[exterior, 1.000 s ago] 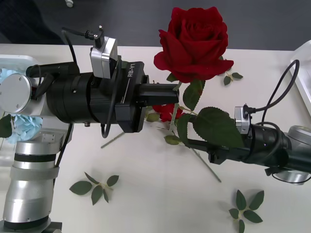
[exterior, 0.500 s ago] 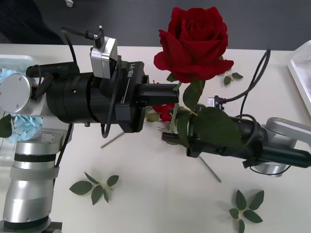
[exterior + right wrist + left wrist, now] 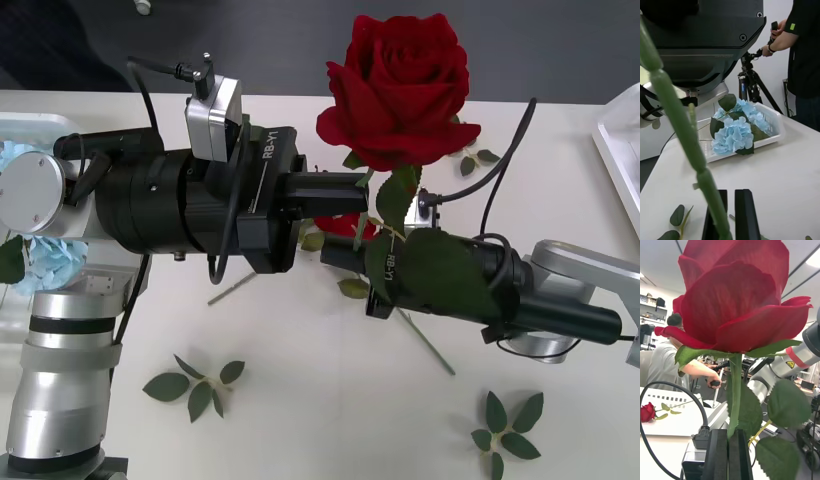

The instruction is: Put the red flowers into the right box and the blue flowers into the left box

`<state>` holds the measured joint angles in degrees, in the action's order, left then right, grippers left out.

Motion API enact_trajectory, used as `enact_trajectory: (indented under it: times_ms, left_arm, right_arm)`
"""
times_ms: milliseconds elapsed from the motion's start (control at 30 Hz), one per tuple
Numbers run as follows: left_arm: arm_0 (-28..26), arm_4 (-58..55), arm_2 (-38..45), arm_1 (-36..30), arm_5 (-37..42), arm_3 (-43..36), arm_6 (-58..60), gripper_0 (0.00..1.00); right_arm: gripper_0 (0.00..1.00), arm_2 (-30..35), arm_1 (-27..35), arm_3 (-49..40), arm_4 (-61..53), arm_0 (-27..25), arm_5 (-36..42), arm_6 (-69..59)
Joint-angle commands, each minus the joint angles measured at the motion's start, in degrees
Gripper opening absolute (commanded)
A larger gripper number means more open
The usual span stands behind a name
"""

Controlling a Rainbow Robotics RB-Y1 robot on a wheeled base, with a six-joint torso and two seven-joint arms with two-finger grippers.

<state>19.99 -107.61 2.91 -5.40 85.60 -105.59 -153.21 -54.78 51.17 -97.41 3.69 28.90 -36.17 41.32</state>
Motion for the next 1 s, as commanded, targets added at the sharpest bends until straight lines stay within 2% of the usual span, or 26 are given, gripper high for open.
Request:
enact_trajectory:
  times_ms: [33,233,267,333,800,1000]
  left_arm:
    - [1.28,-0.59,-0.19,0.65,-0.26,-0.85,0.37,0.00]
    - [1.28,-0.59,-0.19,0.65,-0.26,-0.85,0.37,0.00]
    - [1.28,-0.59,-0.19,0.65,-0.26,-0.85,0.37,0.07]
    - [1.28,-0.59,-0.19,0.65,-0.26,-0.85,0.37,1.00]
    - [1.28,-0.59,-0.19,0.65,-0.26,-0.85,0.37,1.00]
    - [1.28,-0.59,-0.19,0.65,-0.26,-0.85,0.37,1.00]
  right_arm:
    - [0.00,0.47,0.77,-1.82,-1.23,1.25,0.31,-2.64]
    - [0.00,1.17,2.00,-2.61,-1.67,1.25,2.86,-3.43]
    - [0.00,1.61,2.44,-2.70,-1.75,1.25,3.74,-3.87]
    - [0.00,1.96,2.97,-2.70,-1.67,1.16,4.79,-4.31]
    - [0.00,2.22,4.81,-2.87,-2.63,0.90,6.11,-5.19]
    - [0.00,3.63,8.50,-3.84,-2.63,-1.21,4.00,-5.63]
